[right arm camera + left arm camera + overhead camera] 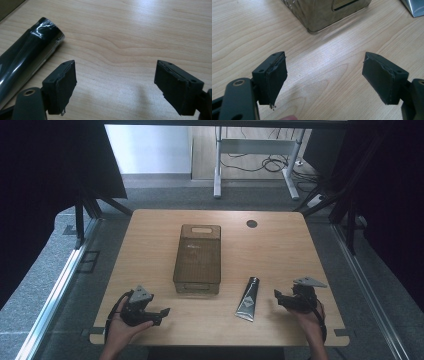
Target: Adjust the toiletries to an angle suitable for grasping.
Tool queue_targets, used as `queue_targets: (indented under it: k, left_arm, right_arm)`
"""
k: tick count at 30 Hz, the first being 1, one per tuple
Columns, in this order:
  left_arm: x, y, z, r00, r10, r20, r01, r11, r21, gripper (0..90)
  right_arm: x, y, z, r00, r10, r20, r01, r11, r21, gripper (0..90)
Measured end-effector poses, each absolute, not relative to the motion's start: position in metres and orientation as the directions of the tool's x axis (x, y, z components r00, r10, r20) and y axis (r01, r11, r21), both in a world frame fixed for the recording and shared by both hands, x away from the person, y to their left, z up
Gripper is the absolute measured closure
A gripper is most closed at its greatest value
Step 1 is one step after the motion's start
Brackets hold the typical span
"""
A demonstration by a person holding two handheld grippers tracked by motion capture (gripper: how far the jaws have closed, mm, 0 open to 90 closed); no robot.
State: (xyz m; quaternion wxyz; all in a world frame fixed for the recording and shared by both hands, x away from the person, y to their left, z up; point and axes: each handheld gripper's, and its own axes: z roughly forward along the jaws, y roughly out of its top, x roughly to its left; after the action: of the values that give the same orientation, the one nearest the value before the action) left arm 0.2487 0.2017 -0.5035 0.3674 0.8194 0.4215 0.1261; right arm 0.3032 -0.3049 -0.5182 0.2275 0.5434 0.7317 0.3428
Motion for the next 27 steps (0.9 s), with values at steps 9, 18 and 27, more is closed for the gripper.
queue_targets:
  k: [9,18,27]
  left_arm:
    - [0.254,0.205,-0.506,0.614,0.781,-0.113,0.604,-0.372,0.705,20.2]
    - [0.256,0.203,-0.503,0.62,0.777,-0.113,0.595,-0.371,0.713,20.1]
    - [0.256,0.205,-0.502,0.621,0.776,-0.112,0.593,-0.371,0.714,20.1]
  right_arm:
    - [0.298,-0.311,-0.511,-0.294,0.953,0.073,0.625,0.134,0.769,25.2]
    - [0.291,-0.311,-0.509,-0.323,0.943,0.077,0.61,0.145,0.779,32.7]
    - [0.292,-0.303,-0.509,-0.361,0.93,0.068,0.631,0.19,0.752,39.3]
